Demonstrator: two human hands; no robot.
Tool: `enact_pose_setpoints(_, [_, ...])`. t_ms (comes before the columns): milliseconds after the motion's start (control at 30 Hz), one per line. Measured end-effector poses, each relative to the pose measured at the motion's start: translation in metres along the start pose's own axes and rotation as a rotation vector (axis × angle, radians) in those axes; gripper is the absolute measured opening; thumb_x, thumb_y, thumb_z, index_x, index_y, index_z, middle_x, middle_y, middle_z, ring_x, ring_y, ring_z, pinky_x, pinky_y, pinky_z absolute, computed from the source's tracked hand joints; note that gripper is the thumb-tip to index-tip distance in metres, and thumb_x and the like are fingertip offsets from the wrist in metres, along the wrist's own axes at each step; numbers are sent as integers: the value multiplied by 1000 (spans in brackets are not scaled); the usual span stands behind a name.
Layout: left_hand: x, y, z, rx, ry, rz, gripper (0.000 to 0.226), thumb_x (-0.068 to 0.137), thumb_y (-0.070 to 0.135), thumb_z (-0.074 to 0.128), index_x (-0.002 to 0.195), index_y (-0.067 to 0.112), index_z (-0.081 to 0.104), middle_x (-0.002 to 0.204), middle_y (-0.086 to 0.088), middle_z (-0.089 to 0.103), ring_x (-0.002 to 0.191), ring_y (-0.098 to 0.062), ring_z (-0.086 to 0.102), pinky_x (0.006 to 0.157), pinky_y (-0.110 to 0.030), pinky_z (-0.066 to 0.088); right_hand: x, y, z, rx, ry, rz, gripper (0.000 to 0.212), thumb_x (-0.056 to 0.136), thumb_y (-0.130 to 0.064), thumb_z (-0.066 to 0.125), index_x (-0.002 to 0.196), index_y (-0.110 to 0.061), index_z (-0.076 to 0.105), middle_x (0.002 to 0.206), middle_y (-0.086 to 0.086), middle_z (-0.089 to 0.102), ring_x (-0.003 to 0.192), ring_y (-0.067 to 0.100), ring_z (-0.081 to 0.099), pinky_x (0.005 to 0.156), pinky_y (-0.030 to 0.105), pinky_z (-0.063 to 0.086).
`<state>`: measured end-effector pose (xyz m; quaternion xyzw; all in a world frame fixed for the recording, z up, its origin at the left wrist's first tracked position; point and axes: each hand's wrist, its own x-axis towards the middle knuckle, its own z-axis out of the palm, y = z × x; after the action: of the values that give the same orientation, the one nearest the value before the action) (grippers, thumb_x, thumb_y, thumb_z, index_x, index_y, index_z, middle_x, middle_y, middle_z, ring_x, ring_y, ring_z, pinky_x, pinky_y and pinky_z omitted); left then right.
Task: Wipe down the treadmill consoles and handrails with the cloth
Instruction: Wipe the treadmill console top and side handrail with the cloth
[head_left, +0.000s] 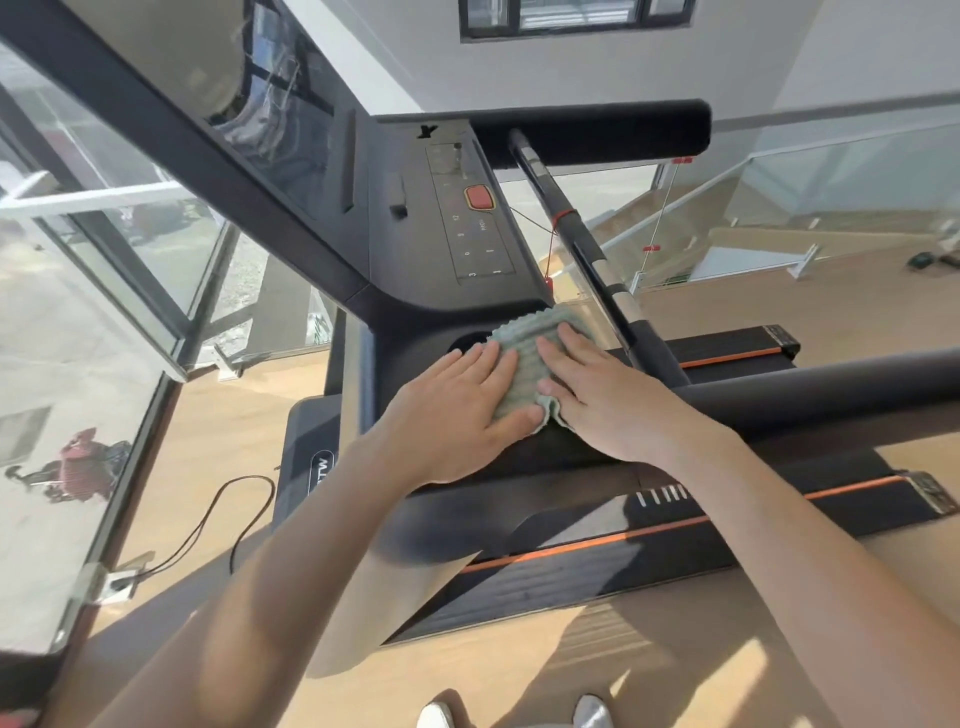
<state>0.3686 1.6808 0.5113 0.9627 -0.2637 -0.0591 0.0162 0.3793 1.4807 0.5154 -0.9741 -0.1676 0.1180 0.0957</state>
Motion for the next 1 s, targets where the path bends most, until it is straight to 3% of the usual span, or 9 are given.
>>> enact_pose_setpoints(133, [3,-15,-4,55,41,33,87,96,71,1,152,18,42,156,0,47,144,-15,41,121,-37,22,28,5,-3,-8,-2,-129,59,108,-40,28,160,-23,6,168,0,-7,154,17,-11,126,40,0])
enact_pose_setpoints(200, [2,-21,-5,10,60,61,74,97,68,6,119,24,62,128,5,66,121,-17,57,116,-39,30,36,2,-3,-1,12,-204,55,109,-38,28,160,-25,11,168,-3,-3,154,16,-10,126,41,-2])
enact_pose_setpoints(267, [-1,-27,-6,-53,88,70,57,99,63,18,88,25,58,90,7,67,89,-17,59,102,-39,40,38,-3,-1,-28,18,-262,50,109,-36,25,158,-28,19,168,-7,1,154,14,-10,125,41,-5])
enact_pose_setpoints(333, [-8,-33,-4,-160,150,54,47,98,59,35,80,21,58,77,5,59,80,-18,54,87,-41,45,35,-8,2,-28,19,-320,47,109,-35,24,156,-30,31,167,-9,12,154,12,-7,125,40,-6])
enact_pose_setpoints(467, [-32,-41,9,-334,339,81,45,94,56,54,116,21,71,115,7,67,109,-12,59,93,-32,49,12,-17,3,54,36,-326,40,108,-33,33,140,-21,53,153,-5,45,153,10,12,126,34,4])
enact_pose_setpoints(600, [-56,-51,19,-324,527,-57,53,88,58,61,130,26,67,127,11,62,113,-10,55,92,-28,46,-19,-31,-6,213,52,-279,62,102,-38,50,155,-40,19,144,-10,51,120,6,54,105,32,41])
enact_pose_setpoints(667, [-64,-53,28,-349,586,-172,49,91,51,60,132,24,65,128,10,62,114,-12,55,93,-29,46,-27,-45,-4,162,47,-349,69,103,-43,46,156,-49,2,156,-12,38,128,5,47,112,32,35])
enact_pose_setpoints(800, [-72,-48,41,-535,683,-363,39,99,30,59,136,18,60,131,7,62,115,-9,55,95,-23,42,-9,-70,20,-147,33,-389,59,100,-59,15,155,-49,-3,168,-6,-7,155,24,-4,125,42,-2])
enact_pose_setpoints(1000, [-75,-37,47,-637,745,-452,47,94,31,50,139,18,58,133,4,63,118,-14,59,97,-33,49,46,-76,17,-124,-24,-318,57,103,-57,7,157,-42,-5,165,-15,-17,151,14,-23,125,43,-7])
